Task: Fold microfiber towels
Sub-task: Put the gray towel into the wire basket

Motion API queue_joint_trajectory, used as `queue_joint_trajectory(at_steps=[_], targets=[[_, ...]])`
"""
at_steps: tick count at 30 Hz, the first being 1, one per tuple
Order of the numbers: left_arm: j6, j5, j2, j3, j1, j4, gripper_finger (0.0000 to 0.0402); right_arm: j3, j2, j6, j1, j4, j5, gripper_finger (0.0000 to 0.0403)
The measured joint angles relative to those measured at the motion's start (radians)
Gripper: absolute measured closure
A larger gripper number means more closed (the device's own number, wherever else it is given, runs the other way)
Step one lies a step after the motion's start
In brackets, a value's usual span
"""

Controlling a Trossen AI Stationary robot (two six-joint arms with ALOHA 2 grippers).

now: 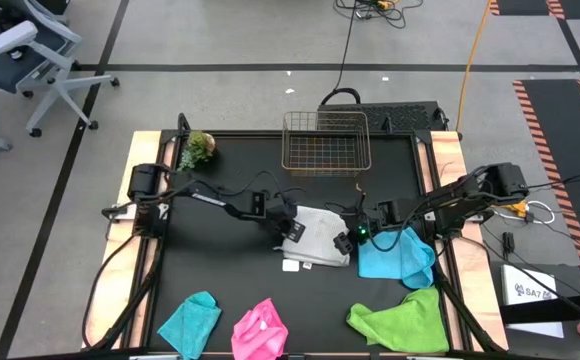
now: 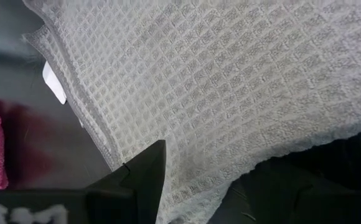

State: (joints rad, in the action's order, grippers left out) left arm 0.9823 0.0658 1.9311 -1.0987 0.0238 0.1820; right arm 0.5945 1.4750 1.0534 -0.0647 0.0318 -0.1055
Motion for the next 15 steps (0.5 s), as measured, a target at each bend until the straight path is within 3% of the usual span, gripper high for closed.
queue_joint_trajectory(at_steps=[8, 11, 15], targets=[[-0.012, 0.019, 0.007, 0.002, -0.001, -0.054, 0.0320, 0.000, 0.000, -0.039, 0.000, 0.006, 0.026, 0.0228], [-0.011, 0.017, 0.007, 0.002, -0.001, -0.042, 0.0321, 0.000, 0.001, -0.046, 0.002, 0.018, 0.055, 0.0267], [-0.016, -0.004, 0.007, 0.001, -0.001, -0.015, 0.0325, -0.001, 0.002, -0.080, 0.002, 0.024, 0.087, 0.0347]])
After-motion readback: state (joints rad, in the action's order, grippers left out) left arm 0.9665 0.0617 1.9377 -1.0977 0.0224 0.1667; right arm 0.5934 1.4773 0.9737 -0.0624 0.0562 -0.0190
